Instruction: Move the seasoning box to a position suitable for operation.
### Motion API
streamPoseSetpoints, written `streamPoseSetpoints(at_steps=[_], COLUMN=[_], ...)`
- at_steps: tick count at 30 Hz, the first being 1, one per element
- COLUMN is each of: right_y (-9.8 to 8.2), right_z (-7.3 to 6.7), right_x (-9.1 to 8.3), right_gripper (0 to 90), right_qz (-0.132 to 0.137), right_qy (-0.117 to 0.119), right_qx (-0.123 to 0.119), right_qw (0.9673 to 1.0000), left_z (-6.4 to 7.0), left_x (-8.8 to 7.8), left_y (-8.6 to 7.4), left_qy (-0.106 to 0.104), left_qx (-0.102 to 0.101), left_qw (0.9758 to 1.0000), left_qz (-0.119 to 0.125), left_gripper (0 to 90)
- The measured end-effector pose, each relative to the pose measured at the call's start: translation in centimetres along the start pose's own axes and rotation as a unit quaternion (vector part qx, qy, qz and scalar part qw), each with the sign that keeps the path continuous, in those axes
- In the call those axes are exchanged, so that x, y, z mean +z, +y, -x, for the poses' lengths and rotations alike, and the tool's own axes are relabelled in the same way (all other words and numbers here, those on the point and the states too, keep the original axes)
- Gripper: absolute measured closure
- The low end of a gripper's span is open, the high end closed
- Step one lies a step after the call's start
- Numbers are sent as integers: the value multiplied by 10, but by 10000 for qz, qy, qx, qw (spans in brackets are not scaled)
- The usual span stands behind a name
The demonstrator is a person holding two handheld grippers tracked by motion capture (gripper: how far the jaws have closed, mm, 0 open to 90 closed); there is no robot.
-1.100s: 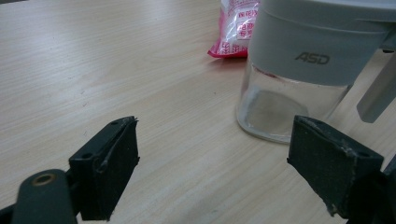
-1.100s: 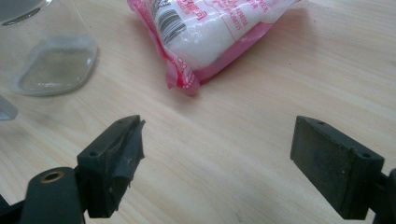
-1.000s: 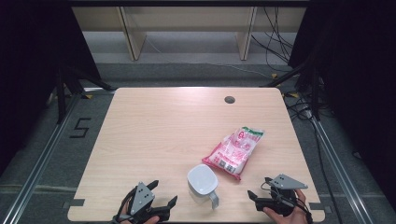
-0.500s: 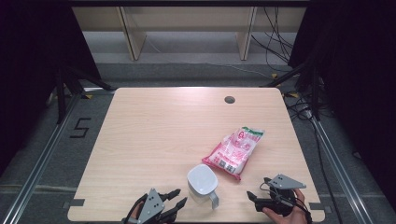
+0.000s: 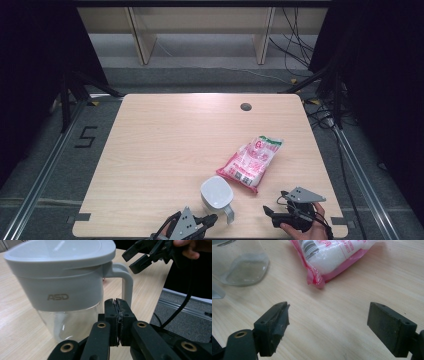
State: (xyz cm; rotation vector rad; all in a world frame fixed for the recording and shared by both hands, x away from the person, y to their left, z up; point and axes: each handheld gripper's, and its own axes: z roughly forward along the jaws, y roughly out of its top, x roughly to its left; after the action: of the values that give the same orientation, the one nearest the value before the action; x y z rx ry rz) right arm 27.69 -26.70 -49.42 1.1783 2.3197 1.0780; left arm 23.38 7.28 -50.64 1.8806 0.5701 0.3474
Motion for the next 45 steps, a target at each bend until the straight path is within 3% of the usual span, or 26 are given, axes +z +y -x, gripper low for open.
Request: streamPoseSetpoints(at_steps=[2,3,5,7,8,11,13,18,20,21,22,25,29,31,32,33,34,36,37,38,39,40,41,44,45], right_y=[0,0,0,0,0,0,0,0,0,0,0,0,0,0,0,0,0,0,0,-1,-1,0,0,0,0], right_z=[-1,-3,-2,-2,-2,-3,-2,-1,-1,-1,-1,-1,-1,-4,-4,-4,-1,-1,-2,-6,-6,-2,-2,-2,-3], right_x=[0,1,1,1,1,0,1,1,1,1,1,1,1,2,2,2,3,3,3,3,3,3,3,3,3], right_gripper=[182,182,182,183,183,183,183,185,185,185,185,186,186,186,186,186,186,186,186,186,186,186,186,186,186], right_qz=[-48,2,-56,-74,-68,-100,-87,-122,-125,-127,-131,-128,-142,-83,-89,-89,-100,-87,-84,-125,-125,-122,-149,-137,-156], right_qy=[88,-16,38,49,-11,-15,58,88,89,89,88,95,94,108,20,20,175,183,133,77,77,114,157,165,141], right_qx=[81,46,-50,-30,-18,-6,-30,-66,-63,-59,-63,-66,-43,79,61,61,-75,-88,-52,216,216,27,-17,-11,13], right_qw=[9999,10000,10000,10000,10000,9999,9999,9999,9999,9999,9999,9999,9998,9999,9999,9999,9998,9998,9999,9997,9997,9999,9998,9998,9998], left_z=[1,0,0,1,2,0,0,-2,-6,-6,-8,-15,-21,-28,-30,-32,-34,-38,-40,-44,-44,-47,-50,-50,-52], left_x=[6,8,10,15,16,17,18,23,23,25,25,27,26,25,26,26,25,23,23,22,22,18,14,9,6], left_y=[-1,-1,0,0,1,1,1,0,1,1,2,2,1,0,-1,-2,-2,-3,-3,-5,-5,-6,-7,-8,-9], left_qy=[34,48,135,84,202,229,375,415,458,491,497,538,638,671,642,665,666,714,772,913,913,926,892,925,960], left_qx=[-77,-82,-6,-126,-103,-7,-102,-215,-95,-220,-127,-169,-248,-138,-304,-320,-336,-282,-281,-299,-299,-279,-362,-442,-365], left_qw=[10000,9999,9999,9999,9997,9997,9992,9986,9987,9982,9985,9981,9972,9974,9971,9967,9968,9968,9964,9951,9951,9952,9952,9944,9944], left_qz=[27,69,0,80,106,100,114,251,193,262,203,263,300,216,273,325,279,242,196,226,226,134,170,246,261], left_gripper=[872,873,878,885,885,885,885,884,885,885,885,886,885,884,884,884,883,882,881,868,867,867,849,827,811])
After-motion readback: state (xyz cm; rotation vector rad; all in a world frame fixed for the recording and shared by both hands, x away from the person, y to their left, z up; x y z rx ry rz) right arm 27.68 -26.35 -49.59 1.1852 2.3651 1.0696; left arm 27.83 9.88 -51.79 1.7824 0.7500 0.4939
